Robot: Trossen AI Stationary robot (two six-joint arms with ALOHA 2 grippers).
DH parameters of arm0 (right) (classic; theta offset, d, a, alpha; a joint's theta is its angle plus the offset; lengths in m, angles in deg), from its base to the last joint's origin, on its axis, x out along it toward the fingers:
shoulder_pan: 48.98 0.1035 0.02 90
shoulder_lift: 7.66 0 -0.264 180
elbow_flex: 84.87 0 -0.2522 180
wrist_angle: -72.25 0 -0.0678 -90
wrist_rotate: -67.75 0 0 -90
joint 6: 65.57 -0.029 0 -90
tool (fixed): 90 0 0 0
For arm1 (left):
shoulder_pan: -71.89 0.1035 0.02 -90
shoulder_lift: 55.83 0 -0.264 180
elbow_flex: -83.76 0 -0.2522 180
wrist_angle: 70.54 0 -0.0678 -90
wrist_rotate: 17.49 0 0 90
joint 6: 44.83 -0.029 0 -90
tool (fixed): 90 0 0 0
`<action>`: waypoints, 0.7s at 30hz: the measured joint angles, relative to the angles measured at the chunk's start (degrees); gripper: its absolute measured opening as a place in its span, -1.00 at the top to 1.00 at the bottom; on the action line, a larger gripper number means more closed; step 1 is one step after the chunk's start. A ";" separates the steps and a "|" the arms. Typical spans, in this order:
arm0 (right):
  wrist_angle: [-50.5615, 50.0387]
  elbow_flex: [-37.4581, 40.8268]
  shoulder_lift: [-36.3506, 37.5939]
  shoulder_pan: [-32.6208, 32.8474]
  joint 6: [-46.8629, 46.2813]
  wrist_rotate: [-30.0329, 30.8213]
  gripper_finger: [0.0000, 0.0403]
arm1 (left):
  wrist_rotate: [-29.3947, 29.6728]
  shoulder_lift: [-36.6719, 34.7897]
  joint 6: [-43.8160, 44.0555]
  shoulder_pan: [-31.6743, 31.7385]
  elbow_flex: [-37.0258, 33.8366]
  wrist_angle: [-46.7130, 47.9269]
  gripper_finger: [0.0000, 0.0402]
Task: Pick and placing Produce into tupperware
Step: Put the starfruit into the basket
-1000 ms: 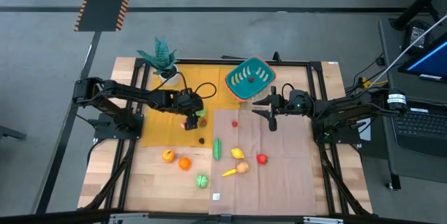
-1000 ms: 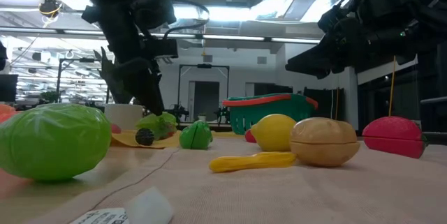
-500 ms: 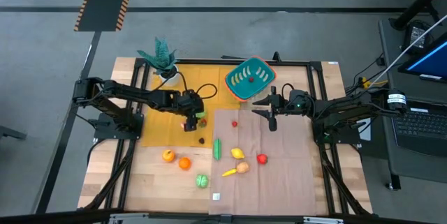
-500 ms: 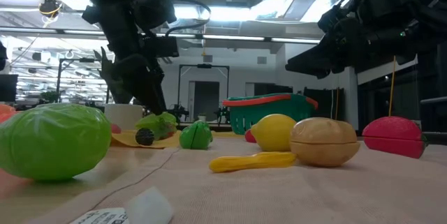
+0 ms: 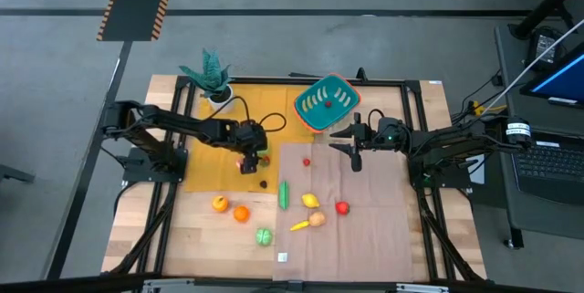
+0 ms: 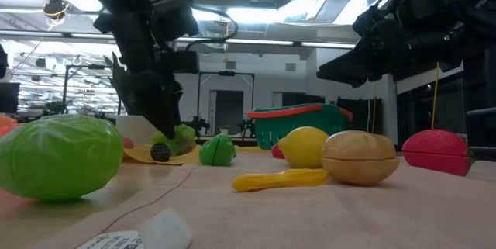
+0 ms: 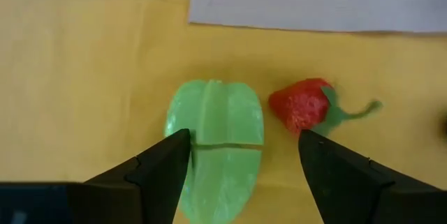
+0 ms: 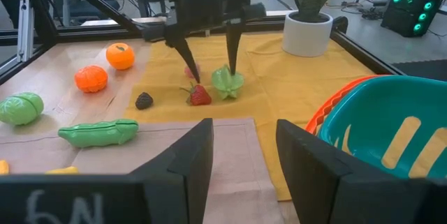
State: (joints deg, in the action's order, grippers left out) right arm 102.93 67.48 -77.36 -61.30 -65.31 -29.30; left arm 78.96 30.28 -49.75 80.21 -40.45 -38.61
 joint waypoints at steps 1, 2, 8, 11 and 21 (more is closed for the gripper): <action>0.03 0.00 -0.01 0.00 0.00 0.00 0.21 | -0.03 0.38 -0.10 0.02 0.12 -0.19 -0.30; 0.05 0.00 -0.02 0.00 -0.01 0.00 0.21 | 0.37 0.68 -0.45 0.02 0.14 -0.41 -0.30; 0.52 0.00 0.00 0.00 -0.04 0.00 0.21 | 0.48 0.75 -1.85 0.26 0.14 -0.17 -0.30; 0.60 0.00 -0.02 0.00 -0.07 0.00 0.21 | 0.82 0.78 -1.85 0.98 0.09 0.51 -0.30; 0.67 0.00 -0.02 0.00 -0.02 0.00 0.21 | 0.12 0.99 -1.70 2.23 -0.17 2.45 -0.30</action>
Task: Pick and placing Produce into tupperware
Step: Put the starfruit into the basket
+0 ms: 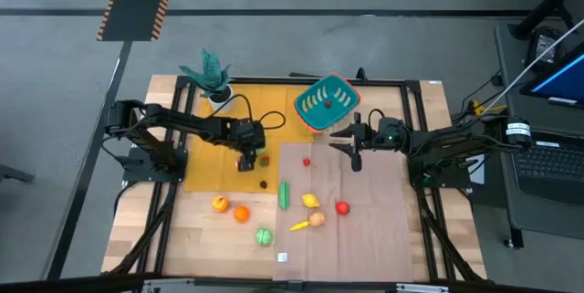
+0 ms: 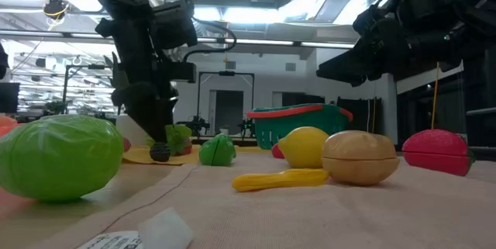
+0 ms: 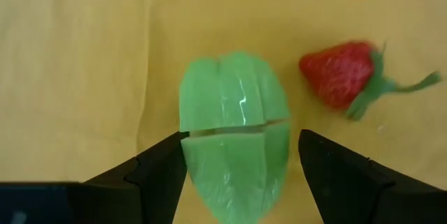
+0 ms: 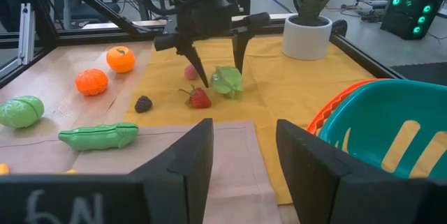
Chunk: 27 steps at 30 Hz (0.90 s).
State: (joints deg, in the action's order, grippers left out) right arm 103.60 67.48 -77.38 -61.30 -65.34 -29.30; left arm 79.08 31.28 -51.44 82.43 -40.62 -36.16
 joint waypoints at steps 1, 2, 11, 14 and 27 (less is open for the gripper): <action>0.10 0.00 0.00 0.00 -0.02 0.00 0.21 | 0.00 0.00 0.00 -0.02 0.00 -0.15 -0.30; 0.12 0.00 0.01 0.00 -0.02 0.00 0.21 | 0.00 0.00 -0.02 -0.02 0.00 -0.07 -0.30; 0.10 0.00 0.00 0.00 -0.02 0.00 0.21 | 0.30 -0.02 -0.04 0.00 0.00 -0.19 -0.30; 0.10 0.00 0.01 0.00 0.00 0.00 0.21 | 0.36 0.65 -0.04 0.00 0.09 -0.82 -0.30; 0.23 -0.01 0.00 -0.04 -0.02 0.02 0.21 | 1.83 3.15 0.07 0.33 0.15 -1.11 -0.17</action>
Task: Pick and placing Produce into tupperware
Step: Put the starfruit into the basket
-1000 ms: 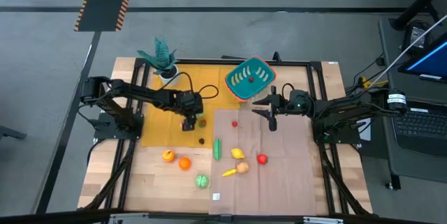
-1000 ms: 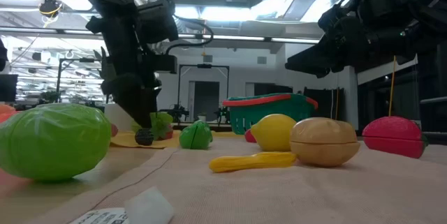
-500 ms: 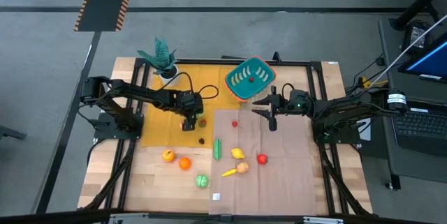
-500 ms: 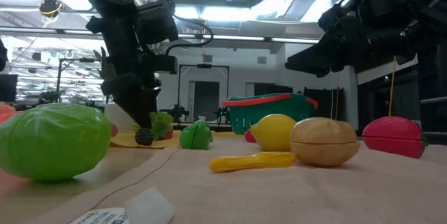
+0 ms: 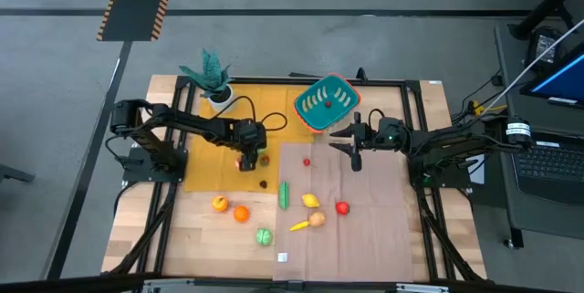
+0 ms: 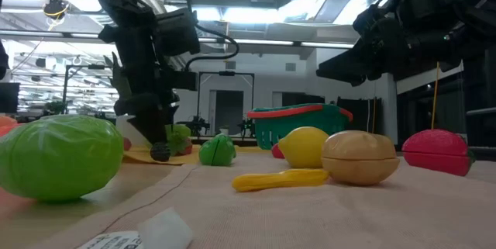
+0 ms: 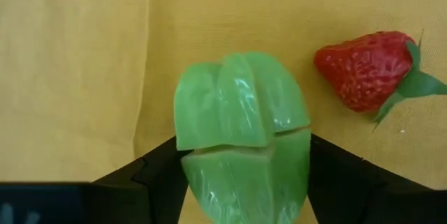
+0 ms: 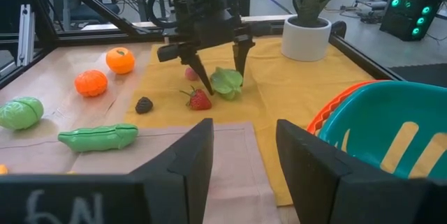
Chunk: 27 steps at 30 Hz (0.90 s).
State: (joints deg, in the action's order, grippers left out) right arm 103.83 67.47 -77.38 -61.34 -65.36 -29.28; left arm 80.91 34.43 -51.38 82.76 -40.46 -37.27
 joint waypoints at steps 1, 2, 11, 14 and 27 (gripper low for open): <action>-0.01 -0.01 0.00 0.00 0.00 0.00 0.21 | 0.05 -0.02 0.00 0.00 0.02 0.06 -0.14; -0.02 0.01 0.00 0.00 0.00 0.00 0.21 | 0.06 -0.02 0.00 0.00 0.11 0.19 -0.11; -0.12 0.01 0.00 0.00 0.02 0.00 0.21 | 0.07 -0.02 0.00 0.00 2.34 1.41 -0.12; -0.42 -0.01 0.00 0.00 0.02 0.00 0.21 | 0.07 -0.02 0.02 0.00 3.42 2.91 -0.10; -0.61 0.01 0.00 0.00 0.04 0.00 0.21 | 0.09 -0.05 0.28 0.12 6.71 8.89 -0.05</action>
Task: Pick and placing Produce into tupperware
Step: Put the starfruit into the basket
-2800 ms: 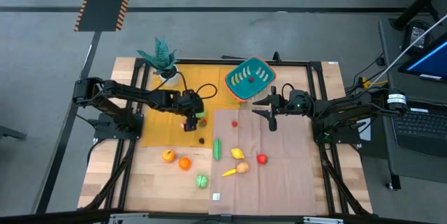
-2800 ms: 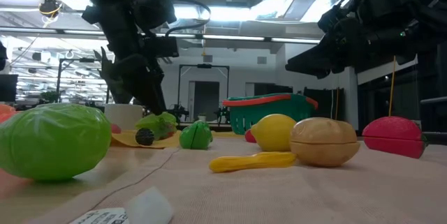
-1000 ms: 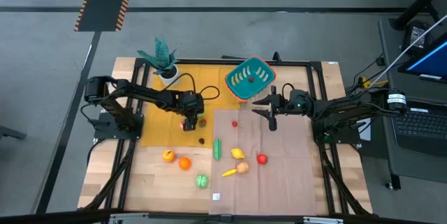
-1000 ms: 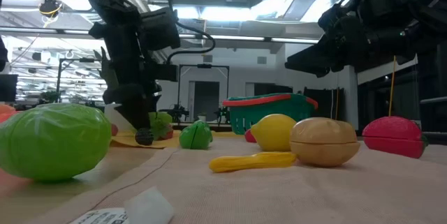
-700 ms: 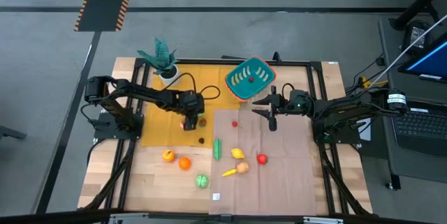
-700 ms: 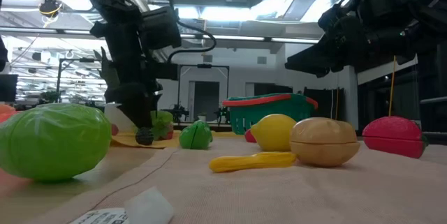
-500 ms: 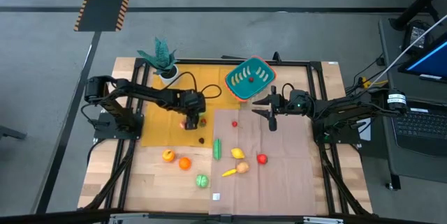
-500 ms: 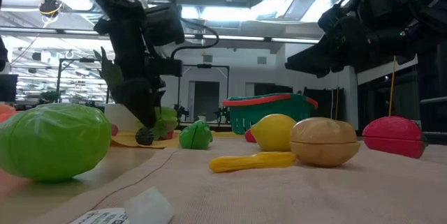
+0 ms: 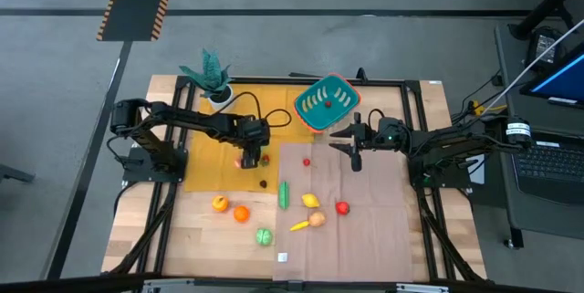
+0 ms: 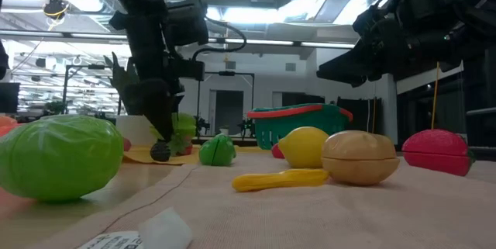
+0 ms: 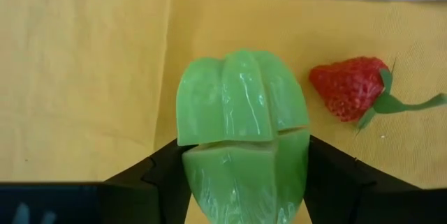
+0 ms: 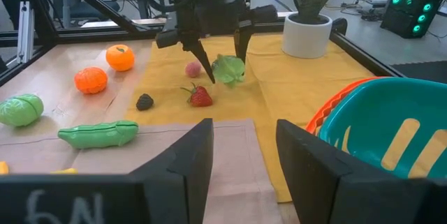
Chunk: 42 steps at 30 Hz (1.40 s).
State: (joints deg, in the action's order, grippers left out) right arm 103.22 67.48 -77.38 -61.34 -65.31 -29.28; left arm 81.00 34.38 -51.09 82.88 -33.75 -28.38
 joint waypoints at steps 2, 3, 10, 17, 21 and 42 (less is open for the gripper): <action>0.00 -0.01 0.00 0.00 0.00 0.00 0.21 | 0.04 -0.14 -0.26 0.01 0.39 -0.07 -0.03; 0.00 -0.02 0.00 0.00 0.01 0.00 0.21 | 0.02 -0.57 -0.47 0.04 0.39 0.16 -0.02; 0.02 -0.02 0.00 0.00 0.15 0.00 0.21 | 0.00 -6.63 -0.97 1.99 0.37 0.38 -0.04; 0.21 -0.02 0.00 0.00 0.22 0.00 0.21 | -3.99 -15.31 -1.99 5.48 -2.58 -6.20 -0.01; 0.93 -0.02 0.00 0.02 0.42 -0.02 0.21 | -6.40 -19.49 -1.33 6.86 -5.95 -11.65 -0.03; 3.84 -4.72 -0.06 1.44 4.76 0.01 -0.71 | -12.70 -21.62 0.16 6.98 -19.35 -53.14 -0.01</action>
State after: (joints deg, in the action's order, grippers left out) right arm 107.06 62.76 -77.44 -59.90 -60.55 -29.27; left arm 68.30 12.77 -50.93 89.87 -53.10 -81.53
